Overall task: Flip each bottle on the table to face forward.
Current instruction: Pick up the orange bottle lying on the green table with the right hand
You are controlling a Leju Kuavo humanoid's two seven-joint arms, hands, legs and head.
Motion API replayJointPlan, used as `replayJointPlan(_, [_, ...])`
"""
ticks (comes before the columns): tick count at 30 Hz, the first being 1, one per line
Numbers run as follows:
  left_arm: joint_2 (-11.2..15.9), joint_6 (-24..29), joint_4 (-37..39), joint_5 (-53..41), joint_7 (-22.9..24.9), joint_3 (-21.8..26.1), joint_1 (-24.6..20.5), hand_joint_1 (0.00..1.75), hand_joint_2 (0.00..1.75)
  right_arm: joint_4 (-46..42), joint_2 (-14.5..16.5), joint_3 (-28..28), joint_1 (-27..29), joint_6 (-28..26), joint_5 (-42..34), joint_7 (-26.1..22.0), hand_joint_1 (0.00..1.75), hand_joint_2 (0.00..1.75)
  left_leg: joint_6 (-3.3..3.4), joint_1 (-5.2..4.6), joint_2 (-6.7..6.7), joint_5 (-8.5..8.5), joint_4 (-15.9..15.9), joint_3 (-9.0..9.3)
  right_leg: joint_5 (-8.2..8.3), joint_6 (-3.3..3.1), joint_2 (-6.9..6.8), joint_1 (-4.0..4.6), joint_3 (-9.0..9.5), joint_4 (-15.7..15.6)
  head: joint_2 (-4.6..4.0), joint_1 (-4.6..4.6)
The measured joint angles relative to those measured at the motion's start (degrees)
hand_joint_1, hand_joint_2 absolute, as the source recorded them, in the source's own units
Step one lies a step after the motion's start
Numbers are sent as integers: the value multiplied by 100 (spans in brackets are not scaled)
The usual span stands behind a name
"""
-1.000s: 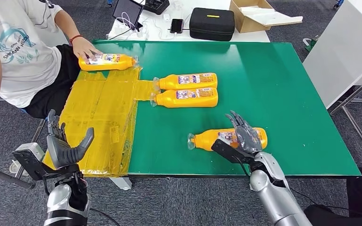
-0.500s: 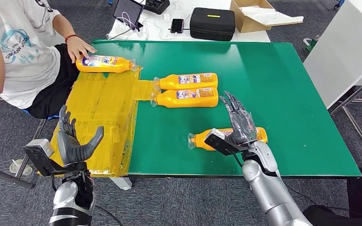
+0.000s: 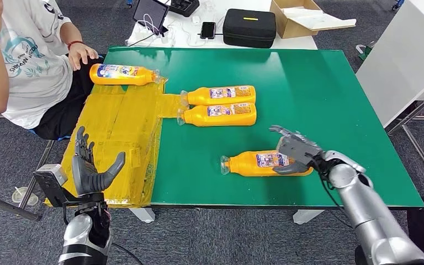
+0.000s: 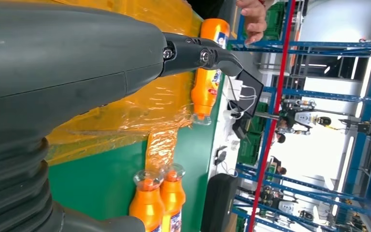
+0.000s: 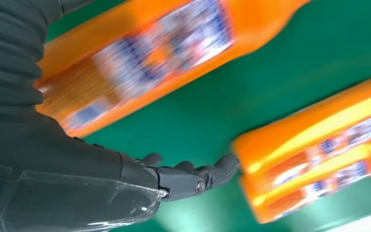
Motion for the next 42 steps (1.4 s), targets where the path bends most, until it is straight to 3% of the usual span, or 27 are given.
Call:
replayJointPlan(6, [5,-38,125,40,0,-3,-38,0,175,-621,-1160,251,-261,884,-1372,729,0,175,2,-3,-8,0,2,-5,-1,2,-16,-3,-2,0,0,-2])
replayJointPlan(9, [5,-88,150,63,0,-7,-44,0,175,-1152,-1900,462,-384,1038,-2137,1194,0,175,5,-3,-19,-1,1,-11,-1,3,-25,-2,-2,0,0,0])
replayJointPlan(12, [5,-122,150,66,0,-17,-45,0,175,-1549,-2452,643,-520,1086,-2446,1392,0,175,9,-4,-17,-4,1,-9,-2,3,-25,-2,-3,0,1,-1])
replayJointPlan(16, [5,-127,150,66,0,-37,-45,0,175,-1829,-2848,789,-583,1092,-2495,1439,0,175,11,-3,-18,-4,1,-9,-2,3,-25,-1,-3,-1,1,-1])
replayJointPlan(25, [-4,-178,214,97,0,-60,-106,0,175,-2063,-3294,1398,-1024,1323,-2878,1704,0,175,13,-3,-17,0,1,-8,-1,3,-24,0,-3,0,0,-1])
replayJointPlan(28, [-27,-199,311,105,0,-112,-173,0,175,-2047,-3332,1828,-1202,1280,-2783,1579,0,175,13,-2,-17,0,0,-10,-1,3,-24,1,-2,0,0,0])
replayJointPlan(31, [-55,-197,434,106,0,-207,-254,0,175,-1773,-3142,2400,-1308,873,-2191,1130,0,175,14,0,-13,-1,0,-11,-1,3,-24,3,-1,0,0,1])
replayJointPlan(36, [-90,-190,649,101,0,-381,-361,0,175,-634,-2293,3334,-1442,-34,-1272,503,0,175,14,2,-3,4,0,-4,2,5,-21,5,-1,0,0,-2])
replayJointPlan(42, [-102,-179,787,103,0,-475,-387,0,175,354,-1512,3810,-1553,-308,-1000,369,0,175,16,6,-5,8,0,-10,2,5,-24,9,-3,1,0,-1])
